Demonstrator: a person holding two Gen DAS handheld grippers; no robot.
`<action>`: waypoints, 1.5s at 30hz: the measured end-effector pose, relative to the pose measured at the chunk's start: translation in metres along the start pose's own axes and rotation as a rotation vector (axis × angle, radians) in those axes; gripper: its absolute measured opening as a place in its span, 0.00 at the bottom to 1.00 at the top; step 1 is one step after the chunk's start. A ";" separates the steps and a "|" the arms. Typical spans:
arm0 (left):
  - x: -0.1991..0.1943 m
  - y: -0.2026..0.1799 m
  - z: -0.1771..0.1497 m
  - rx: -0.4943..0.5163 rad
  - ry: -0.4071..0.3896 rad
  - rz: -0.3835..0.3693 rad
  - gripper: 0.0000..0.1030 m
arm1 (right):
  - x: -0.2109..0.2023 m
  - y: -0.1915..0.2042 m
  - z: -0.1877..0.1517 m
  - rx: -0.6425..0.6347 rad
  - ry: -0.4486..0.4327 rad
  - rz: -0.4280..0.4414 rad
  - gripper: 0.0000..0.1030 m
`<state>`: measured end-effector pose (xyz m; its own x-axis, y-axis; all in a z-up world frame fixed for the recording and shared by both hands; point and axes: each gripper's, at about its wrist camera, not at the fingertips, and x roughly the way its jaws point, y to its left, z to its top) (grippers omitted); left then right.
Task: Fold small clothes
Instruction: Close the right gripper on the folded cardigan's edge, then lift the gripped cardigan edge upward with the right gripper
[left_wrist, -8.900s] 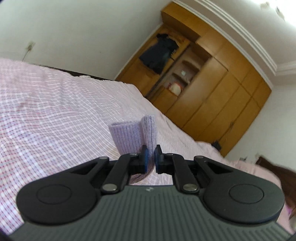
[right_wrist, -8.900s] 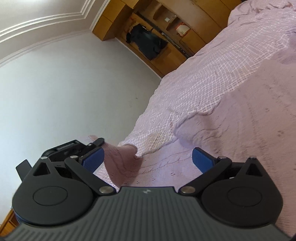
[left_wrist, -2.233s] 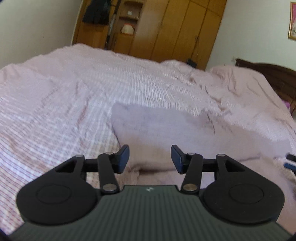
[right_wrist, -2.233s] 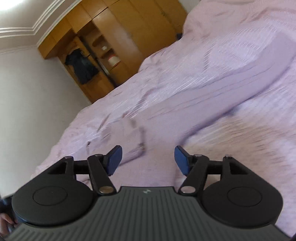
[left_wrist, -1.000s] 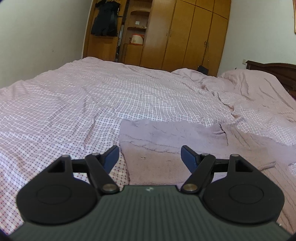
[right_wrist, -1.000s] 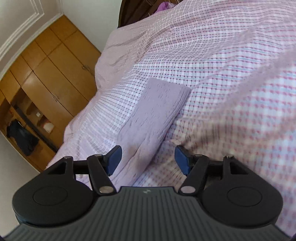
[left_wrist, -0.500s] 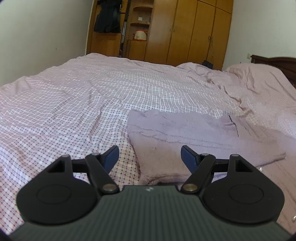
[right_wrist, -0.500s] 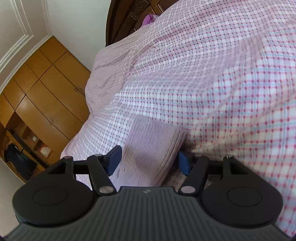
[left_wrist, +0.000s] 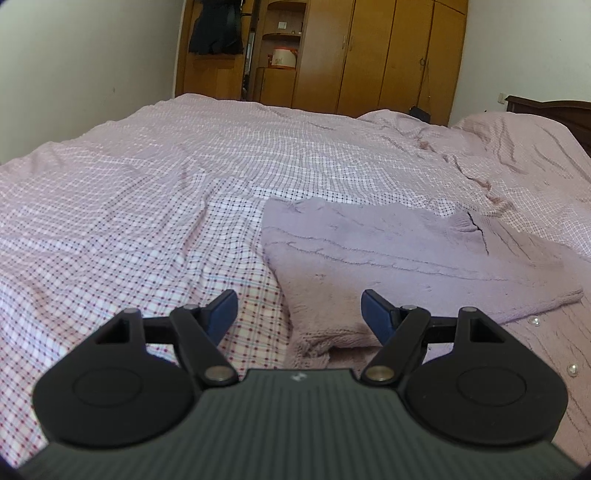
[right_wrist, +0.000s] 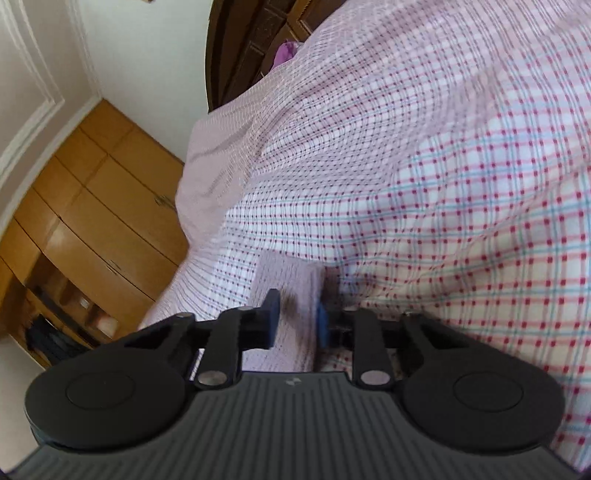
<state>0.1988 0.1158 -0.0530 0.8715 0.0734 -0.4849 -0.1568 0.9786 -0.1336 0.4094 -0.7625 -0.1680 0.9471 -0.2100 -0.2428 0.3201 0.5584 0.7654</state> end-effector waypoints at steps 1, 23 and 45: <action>0.000 0.000 0.000 -0.001 -0.001 0.000 0.73 | 0.001 0.002 0.000 -0.012 0.003 -0.004 0.12; -0.028 -0.019 0.003 0.079 -0.115 -0.008 0.73 | -0.026 0.134 -0.085 -0.411 0.166 0.051 0.07; -0.031 -0.012 0.005 0.044 -0.084 -0.062 0.73 | -0.077 0.234 -0.153 -0.614 0.242 0.188 0.07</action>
<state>0.1758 0.1025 -0.0315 0.9151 0.0260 -0.4024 -0.0819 0.9891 -0.1224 0.4150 -0.4929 -0.0606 0.9441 0.0800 -0.3198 0.0385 0.9368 0.3478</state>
